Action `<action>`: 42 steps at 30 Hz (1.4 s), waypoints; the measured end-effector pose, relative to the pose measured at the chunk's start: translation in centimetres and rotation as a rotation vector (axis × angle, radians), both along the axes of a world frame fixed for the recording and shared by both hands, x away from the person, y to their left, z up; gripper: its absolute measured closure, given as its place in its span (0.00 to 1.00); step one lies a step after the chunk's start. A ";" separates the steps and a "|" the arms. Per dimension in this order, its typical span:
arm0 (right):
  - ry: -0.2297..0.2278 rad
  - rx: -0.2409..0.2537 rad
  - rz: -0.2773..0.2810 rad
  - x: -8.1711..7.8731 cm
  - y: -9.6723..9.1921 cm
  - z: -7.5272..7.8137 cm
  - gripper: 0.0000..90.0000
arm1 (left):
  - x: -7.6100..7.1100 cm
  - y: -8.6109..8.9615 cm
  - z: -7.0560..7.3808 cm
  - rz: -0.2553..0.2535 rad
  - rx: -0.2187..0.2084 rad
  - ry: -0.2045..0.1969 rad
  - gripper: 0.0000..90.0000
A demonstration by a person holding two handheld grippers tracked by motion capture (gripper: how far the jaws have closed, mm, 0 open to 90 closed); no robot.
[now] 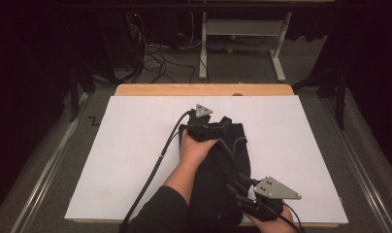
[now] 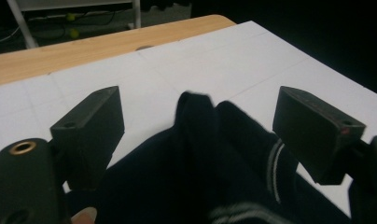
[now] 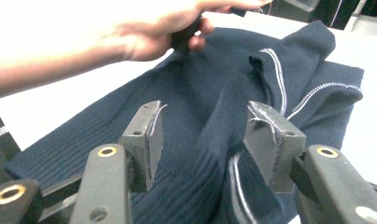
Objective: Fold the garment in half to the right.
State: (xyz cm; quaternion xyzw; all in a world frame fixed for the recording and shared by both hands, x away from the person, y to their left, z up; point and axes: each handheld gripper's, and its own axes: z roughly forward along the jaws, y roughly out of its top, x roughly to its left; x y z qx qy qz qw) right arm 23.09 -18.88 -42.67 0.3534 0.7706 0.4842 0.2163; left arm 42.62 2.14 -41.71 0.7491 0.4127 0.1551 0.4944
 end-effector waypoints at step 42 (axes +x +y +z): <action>0.156 -0.382 -0.012 7.7 5.0 -1.3 1.00 | -10.8 20.6 -4.2 0.093 0.019 -0.104 0.00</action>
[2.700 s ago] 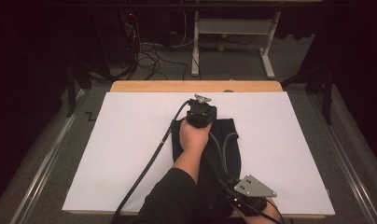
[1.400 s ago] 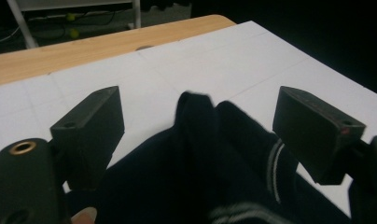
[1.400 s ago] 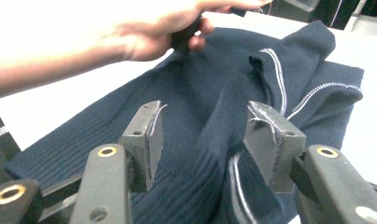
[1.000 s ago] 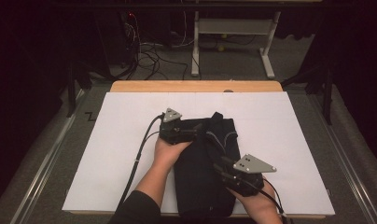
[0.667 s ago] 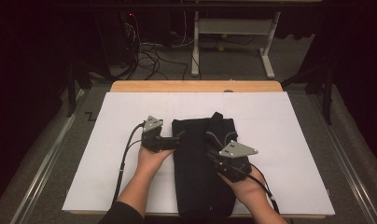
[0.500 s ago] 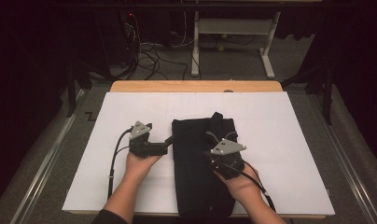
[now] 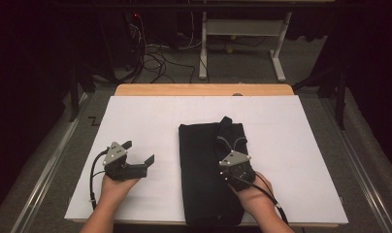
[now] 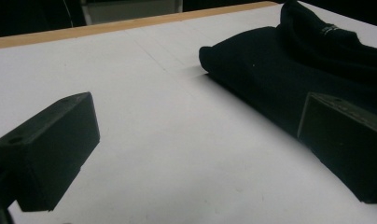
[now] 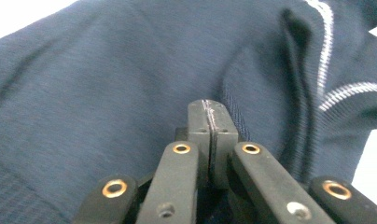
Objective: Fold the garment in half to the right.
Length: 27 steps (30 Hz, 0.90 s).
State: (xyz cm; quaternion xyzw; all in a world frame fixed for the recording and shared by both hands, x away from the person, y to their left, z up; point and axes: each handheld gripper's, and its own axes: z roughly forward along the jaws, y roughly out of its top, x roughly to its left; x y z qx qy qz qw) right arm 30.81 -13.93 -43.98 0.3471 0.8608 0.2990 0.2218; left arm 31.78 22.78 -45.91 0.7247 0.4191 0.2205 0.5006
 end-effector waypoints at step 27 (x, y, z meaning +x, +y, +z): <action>-0.001 0.166 -0.143 -0.4 -8.1 -2.5 1.00 | -0.7 -0.1 -0.8 -0.036 -0.075 0.044 0.00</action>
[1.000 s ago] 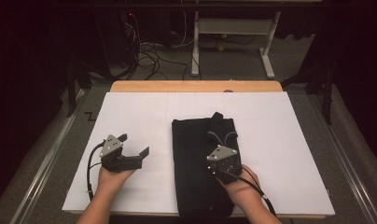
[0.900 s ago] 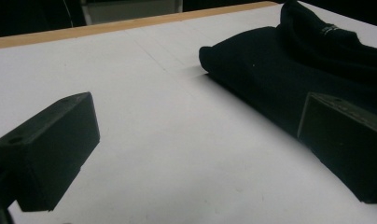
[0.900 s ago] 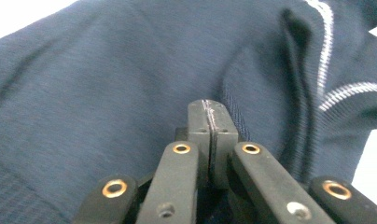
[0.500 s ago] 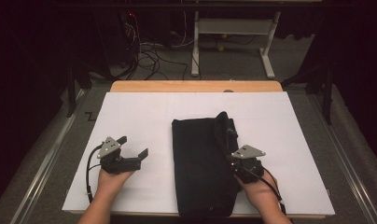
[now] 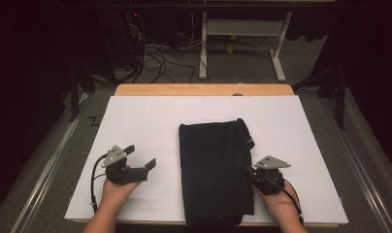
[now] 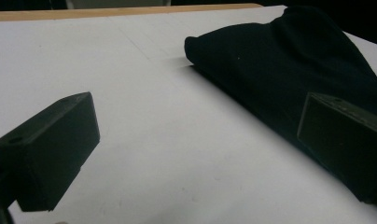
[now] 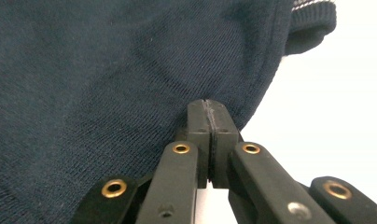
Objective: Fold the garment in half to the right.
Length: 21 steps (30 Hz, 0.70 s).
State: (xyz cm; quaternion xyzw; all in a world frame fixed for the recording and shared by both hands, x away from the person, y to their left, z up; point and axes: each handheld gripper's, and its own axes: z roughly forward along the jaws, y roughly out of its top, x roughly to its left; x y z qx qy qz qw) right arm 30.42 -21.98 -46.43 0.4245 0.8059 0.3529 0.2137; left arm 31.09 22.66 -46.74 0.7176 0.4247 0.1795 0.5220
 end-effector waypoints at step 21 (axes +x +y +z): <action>-0.242 0.259 -0.112 -2.0 -9.7 1.2 0.65 | -2.2 1.7 0.5 0.015 0.030 -0.074 0.00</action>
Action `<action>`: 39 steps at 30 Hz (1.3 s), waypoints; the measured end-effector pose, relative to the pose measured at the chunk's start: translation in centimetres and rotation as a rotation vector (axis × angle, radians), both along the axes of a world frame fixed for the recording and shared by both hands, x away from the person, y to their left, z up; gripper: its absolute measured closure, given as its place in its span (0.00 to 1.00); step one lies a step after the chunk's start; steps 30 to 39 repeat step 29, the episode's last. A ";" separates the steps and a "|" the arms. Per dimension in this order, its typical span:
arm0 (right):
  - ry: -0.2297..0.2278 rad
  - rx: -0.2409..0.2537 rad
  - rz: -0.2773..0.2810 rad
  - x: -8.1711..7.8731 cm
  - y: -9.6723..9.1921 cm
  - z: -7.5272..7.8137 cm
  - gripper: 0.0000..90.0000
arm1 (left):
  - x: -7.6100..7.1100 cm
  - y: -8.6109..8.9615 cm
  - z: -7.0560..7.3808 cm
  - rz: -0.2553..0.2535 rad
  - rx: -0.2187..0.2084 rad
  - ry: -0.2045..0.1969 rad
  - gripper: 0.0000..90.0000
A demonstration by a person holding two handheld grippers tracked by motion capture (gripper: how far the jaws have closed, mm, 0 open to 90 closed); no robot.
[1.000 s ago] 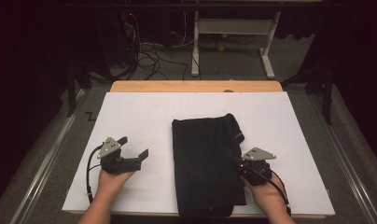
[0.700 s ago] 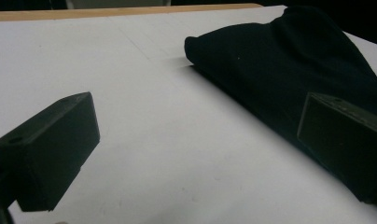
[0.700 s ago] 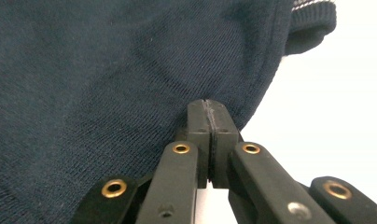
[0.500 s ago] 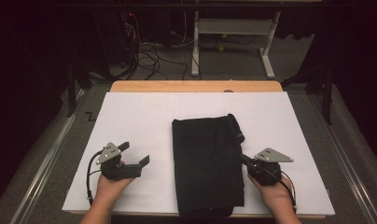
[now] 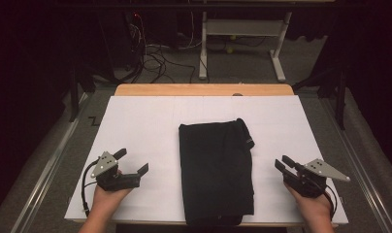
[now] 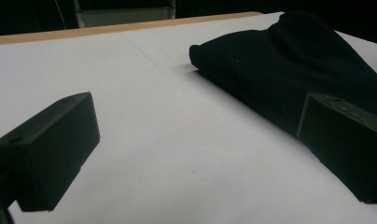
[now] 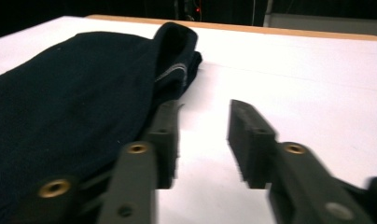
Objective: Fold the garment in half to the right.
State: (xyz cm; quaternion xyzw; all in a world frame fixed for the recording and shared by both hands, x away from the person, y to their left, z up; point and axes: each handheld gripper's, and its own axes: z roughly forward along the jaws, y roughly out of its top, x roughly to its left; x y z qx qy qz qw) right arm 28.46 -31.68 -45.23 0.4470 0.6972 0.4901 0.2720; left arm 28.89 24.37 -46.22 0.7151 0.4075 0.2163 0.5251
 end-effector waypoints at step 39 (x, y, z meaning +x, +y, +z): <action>-0.113 0.060 -0.017 -2.3 -1.2 0.4 0.00 | -1.0 1.1 0.8 0.014 -0.004 -0.060 0.00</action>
